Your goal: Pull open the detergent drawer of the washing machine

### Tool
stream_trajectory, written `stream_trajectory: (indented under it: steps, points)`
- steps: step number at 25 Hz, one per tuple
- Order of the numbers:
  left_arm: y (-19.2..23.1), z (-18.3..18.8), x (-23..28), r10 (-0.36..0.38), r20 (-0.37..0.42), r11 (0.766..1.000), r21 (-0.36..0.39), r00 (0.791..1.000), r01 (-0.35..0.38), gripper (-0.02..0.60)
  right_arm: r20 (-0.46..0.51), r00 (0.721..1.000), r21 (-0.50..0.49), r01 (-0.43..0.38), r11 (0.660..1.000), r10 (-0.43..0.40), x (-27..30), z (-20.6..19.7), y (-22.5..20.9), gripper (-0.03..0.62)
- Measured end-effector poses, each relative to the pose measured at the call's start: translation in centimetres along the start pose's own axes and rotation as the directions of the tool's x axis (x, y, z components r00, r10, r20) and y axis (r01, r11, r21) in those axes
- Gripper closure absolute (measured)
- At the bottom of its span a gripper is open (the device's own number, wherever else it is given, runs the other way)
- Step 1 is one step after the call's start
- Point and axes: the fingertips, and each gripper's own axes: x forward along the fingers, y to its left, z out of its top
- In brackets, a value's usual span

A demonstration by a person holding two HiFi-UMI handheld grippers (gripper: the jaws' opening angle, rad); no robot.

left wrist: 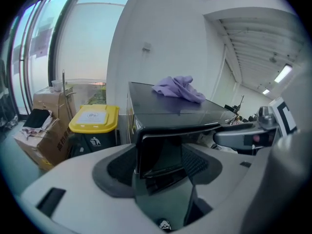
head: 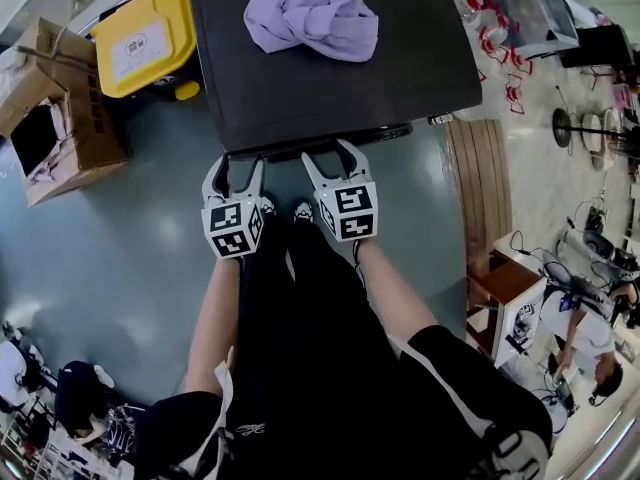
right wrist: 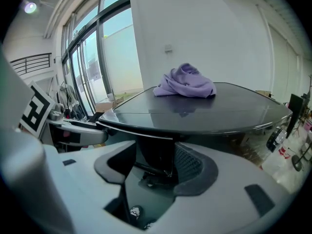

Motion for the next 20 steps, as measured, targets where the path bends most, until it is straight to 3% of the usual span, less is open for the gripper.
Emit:
stream_trajectory:
  steps: [5,20]
  points:
    - [-0.65,-0.28,0.14,0.019,0.001,1.0,-0.007,1.0,-0.019,0.288,0.006,1.0,0.036,0.02,0.999,-0.02,-0.04,0.1,-0.46,0.377]
    - [-0.61,-0.23,0.65,0.025,-0.007,0.999,-0.037,1.0,-0.026,0.288,0.007,0.999,0.015,0.034,0.999,-0.034,0.19,0.2,-0.6,0.391]
